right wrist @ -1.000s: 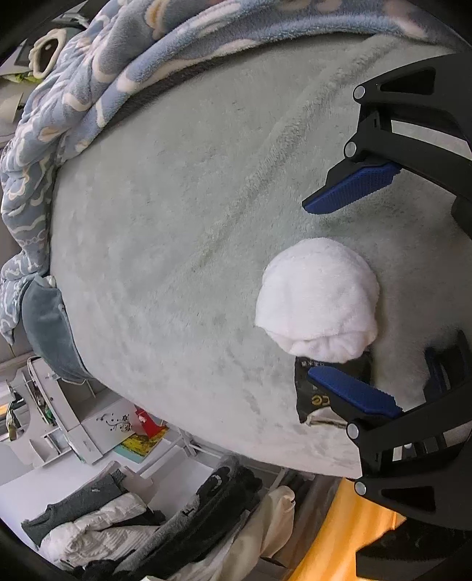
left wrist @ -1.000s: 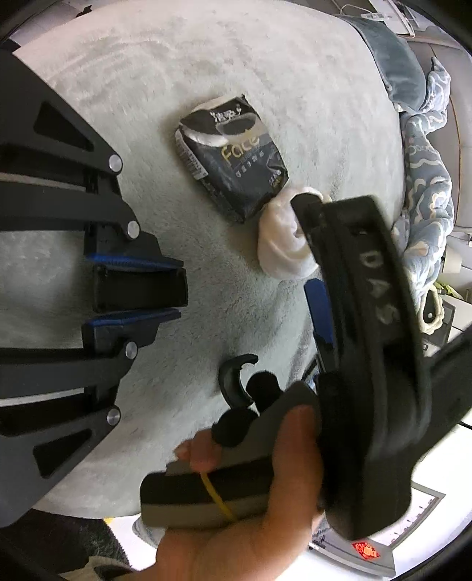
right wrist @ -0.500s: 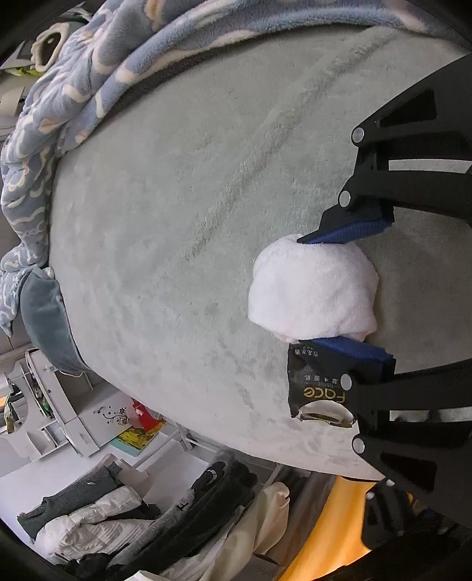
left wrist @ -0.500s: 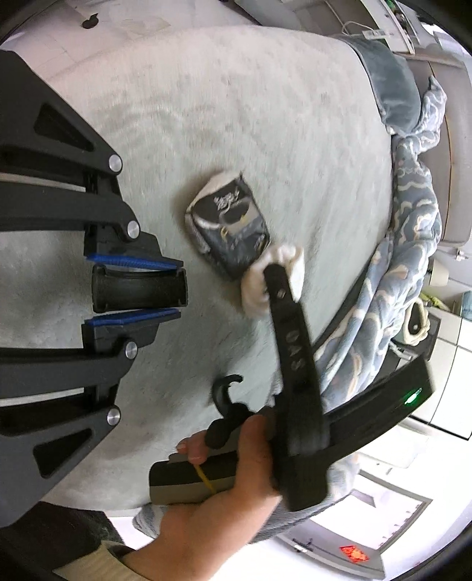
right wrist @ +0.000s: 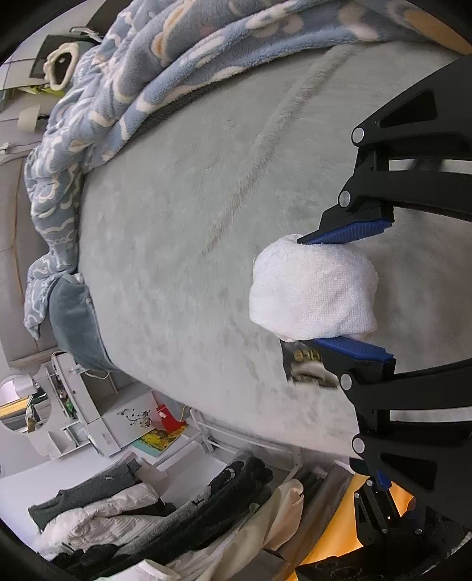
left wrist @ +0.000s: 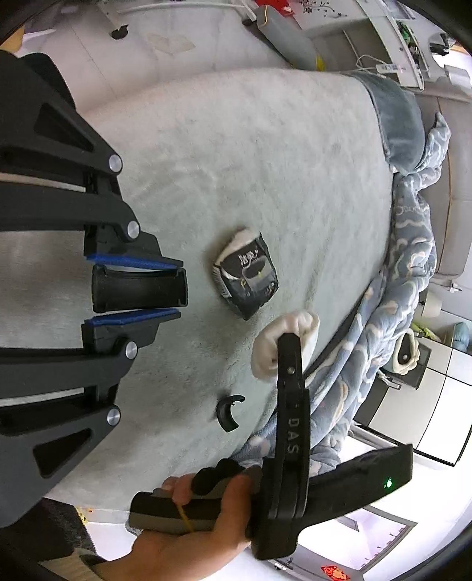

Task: Collect trash
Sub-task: 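Carry the black piece and white sock to the green bin and release both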

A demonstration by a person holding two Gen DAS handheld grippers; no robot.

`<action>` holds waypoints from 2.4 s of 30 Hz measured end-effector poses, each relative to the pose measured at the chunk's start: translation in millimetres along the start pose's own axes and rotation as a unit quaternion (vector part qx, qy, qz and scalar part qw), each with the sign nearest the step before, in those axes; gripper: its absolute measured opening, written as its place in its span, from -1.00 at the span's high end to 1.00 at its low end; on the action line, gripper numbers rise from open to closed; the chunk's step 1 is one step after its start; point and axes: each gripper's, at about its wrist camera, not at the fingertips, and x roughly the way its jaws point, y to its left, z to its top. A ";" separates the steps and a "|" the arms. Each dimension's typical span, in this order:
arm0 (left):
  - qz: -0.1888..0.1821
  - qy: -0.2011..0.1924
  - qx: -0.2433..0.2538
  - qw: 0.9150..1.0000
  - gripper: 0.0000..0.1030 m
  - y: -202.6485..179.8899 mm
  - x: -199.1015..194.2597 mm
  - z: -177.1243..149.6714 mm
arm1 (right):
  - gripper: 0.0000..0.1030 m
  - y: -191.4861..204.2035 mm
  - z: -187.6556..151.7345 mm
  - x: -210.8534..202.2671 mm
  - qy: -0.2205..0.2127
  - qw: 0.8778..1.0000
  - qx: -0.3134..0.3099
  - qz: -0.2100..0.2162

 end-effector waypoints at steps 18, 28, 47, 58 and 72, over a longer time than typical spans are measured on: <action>0.054 -0.025 -0.016 0.998 0.56 32.6 -76.2 -59.8 | 0.08 98.2 -55.7 -31.4 -0.038 0.998 -0.039 0.026; 0.080 -0.029 -0.070 0.994 0.56 80.3 -116.0 -92.5 | 0.08 161.7 -85.7 -13.5 -0.023 0.996 -0.079 0.039; 0.154 0.039 -0.141 0.977 0.55 171.2 -129.7 -149.5 | 0.08 257.3 -104.6 9.3 -0.005 0.986 -0.143 0.080; 0.119 0.120 -0.189 0.967 0.55 199.7 -105.7 -180.9 | 0.08 284.3 -111.0 32.0 0.020 0.982 -0.165 0.090; 0.115 0.131 -0.181 0.968 -0.05 209.5 -119.1 -189.0 | 0.08 301.7 -118.7 66.3 0.061 0.980 -0.173 0.072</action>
